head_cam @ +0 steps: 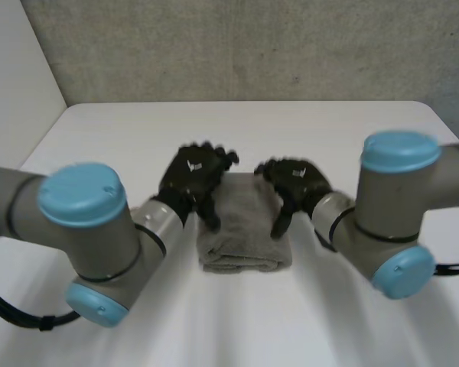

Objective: Fold the towel.

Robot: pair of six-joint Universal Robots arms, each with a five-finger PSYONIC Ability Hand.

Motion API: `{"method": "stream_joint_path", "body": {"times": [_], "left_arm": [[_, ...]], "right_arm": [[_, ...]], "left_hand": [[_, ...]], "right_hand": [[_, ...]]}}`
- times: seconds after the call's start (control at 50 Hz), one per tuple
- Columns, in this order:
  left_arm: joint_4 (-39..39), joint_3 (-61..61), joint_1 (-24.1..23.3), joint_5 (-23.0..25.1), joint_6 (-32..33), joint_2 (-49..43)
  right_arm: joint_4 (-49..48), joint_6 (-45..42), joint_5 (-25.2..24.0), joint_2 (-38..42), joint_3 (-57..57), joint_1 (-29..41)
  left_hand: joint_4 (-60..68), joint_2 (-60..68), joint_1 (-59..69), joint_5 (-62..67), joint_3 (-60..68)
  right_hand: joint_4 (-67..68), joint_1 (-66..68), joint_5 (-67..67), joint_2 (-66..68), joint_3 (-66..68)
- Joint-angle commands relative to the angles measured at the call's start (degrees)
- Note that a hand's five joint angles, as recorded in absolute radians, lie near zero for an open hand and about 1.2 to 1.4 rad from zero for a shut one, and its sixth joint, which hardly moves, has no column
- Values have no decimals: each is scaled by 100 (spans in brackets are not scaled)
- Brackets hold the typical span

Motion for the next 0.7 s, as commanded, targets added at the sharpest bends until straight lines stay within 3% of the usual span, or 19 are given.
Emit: {"method": "stream_joint_path", "body": {"times": [0.02,0.1,0.14,0.18,0.24,0.34,0.7], "left_arm": [[-751,464,28,-85,-55,1241],[-1360,808,72,-419,-143,1657],[-1668,984,125,-674,-257,1789],[-2210,1290,273,-1155,-546,1920],[-2616,1449,440,-1394,-775,2017],[-2924,1502,599,-1360,-829,2097],[-2960,1529,643,-1351,-820,2088]], "right_arm": [[70,46,151,-1554,-20,-229],[105,108,539,-2120,-55,-494],[201,108,1029,-2461,-81,-686],[298,90,1231,-2550,-99,-739],[552,64,1435,-2577,-177,-810],[852,81,1400,-2577,-292,-854],[905,64,1330,-2577,-292,-845]], "left_hand": [[-609,-683,-555,-1361,-486],[-896,-969,-841,-1647,-772],[-946,-1019,-892,-1697,-822],[-1114,-1187,-1059,-1865,-990],[-1114,-1187,-1060,-1866,-991],[-1198,-1272,-1144,-1950,-1075],[-1232,-1305,-1178,-1983,-1108]], "right_hand": [[-443,-319,-336,-422,-381],[-443,-319,-336,-422,-381],[-443,-319,-336,-422,-381],[-443,-319,-336,-422,-381],[-443,-319,-336,-422,-381],[-443,-319,-336,-422,-381],[-443,-319,-336,-422,-381]]}}
